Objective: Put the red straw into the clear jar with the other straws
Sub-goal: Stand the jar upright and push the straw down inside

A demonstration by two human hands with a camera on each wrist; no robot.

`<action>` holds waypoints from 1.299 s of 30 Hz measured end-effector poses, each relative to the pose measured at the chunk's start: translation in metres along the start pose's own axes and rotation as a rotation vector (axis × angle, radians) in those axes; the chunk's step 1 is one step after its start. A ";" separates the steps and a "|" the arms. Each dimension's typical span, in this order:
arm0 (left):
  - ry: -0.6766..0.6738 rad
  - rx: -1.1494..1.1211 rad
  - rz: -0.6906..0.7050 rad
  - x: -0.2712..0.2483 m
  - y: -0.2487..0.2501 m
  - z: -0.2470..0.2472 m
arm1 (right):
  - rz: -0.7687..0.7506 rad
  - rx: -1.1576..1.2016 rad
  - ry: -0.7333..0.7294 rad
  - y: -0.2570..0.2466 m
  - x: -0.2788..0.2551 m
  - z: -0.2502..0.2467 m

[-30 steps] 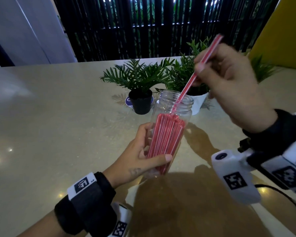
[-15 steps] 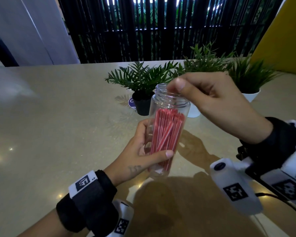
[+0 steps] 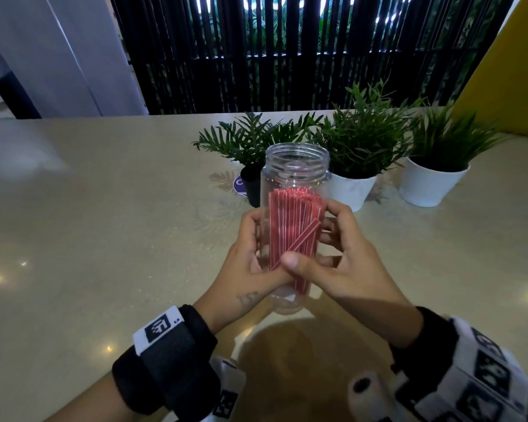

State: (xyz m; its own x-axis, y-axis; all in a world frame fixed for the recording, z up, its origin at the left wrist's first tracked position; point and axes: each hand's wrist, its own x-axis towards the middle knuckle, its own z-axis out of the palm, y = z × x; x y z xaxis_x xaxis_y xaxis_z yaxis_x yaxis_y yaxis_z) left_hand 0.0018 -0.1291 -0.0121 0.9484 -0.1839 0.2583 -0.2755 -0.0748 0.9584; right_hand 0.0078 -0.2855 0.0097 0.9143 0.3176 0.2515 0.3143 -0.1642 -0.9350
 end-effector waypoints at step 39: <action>0.046 0.355 0.030 0.099 -0.045 -0.015 | -0.010 -0.239 0.336 0.069 0.098 0.001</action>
State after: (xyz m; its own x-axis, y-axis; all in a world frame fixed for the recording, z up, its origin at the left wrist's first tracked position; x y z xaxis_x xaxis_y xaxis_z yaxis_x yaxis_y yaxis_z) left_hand 0.1108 -0.1288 -0.0282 0.9428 -0.1480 0.2988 -0.3334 -0.4070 0.8504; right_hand 0.1187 -0.2644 -0.0309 0.9310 0.0039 0.3651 0.3380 -0.3877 -0.8576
